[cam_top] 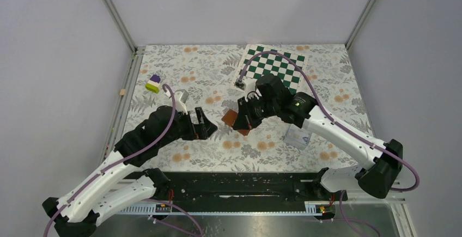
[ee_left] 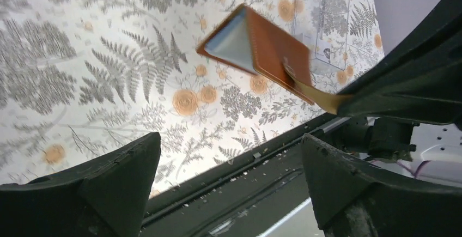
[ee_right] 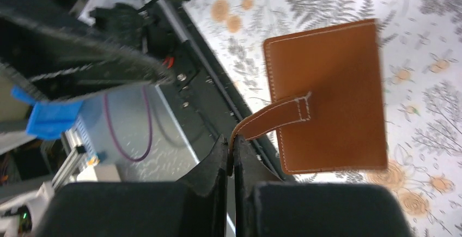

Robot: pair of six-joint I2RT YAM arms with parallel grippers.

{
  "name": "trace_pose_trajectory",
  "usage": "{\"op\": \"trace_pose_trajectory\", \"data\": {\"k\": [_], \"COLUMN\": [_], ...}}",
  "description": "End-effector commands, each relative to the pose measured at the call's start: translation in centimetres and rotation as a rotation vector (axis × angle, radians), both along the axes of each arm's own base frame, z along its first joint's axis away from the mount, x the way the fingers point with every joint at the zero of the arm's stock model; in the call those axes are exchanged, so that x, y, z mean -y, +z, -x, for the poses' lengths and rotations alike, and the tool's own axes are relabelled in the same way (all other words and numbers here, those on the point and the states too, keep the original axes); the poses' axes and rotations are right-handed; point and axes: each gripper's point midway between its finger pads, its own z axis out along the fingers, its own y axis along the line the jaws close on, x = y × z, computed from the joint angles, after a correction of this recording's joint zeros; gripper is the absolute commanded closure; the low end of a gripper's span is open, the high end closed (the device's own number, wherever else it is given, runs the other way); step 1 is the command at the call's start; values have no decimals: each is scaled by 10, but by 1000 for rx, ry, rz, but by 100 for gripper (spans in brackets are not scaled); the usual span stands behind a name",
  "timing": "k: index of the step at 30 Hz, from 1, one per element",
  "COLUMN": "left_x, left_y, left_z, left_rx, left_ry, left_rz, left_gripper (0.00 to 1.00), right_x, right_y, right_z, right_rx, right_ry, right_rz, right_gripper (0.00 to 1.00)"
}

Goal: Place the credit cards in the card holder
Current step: Open the card holder at the center of the board.

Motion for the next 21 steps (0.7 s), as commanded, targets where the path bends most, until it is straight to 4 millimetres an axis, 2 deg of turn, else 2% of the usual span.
{"op": "trace_pose_trajectory", "data": {"k": [1,7,9,11,14,19,21], "left_x": [0,20,27,33,38,49,55], "left_y": [41,65,69,69,65,57,57], "left_z": [-10,10,26,44,57,69,68], "left_rx": [272,567,655,738,832,899,926], "left_ry": [-103,-386,-535,-692,-854,-1040,-1070], "left_rz": [-12,22,10,-2,-37,-42,-37], "left_gripper": [1,1,1,2,1,4,5], "right_x": [-4,2,5,7,9,11,12], "right_y": [37,49,55,62,75,91,95], "right_z": [33,63,72,80,91,102,105], "right_rx": [15,-34,-53,-66,-90,-113,-116], "right_ry": [223,385,426,462,512,563,576], "right_rz": [-131,-172,-191,-219,-260,-312,-324], "right_gripper": [100,100,100,100,100,100,100]}}
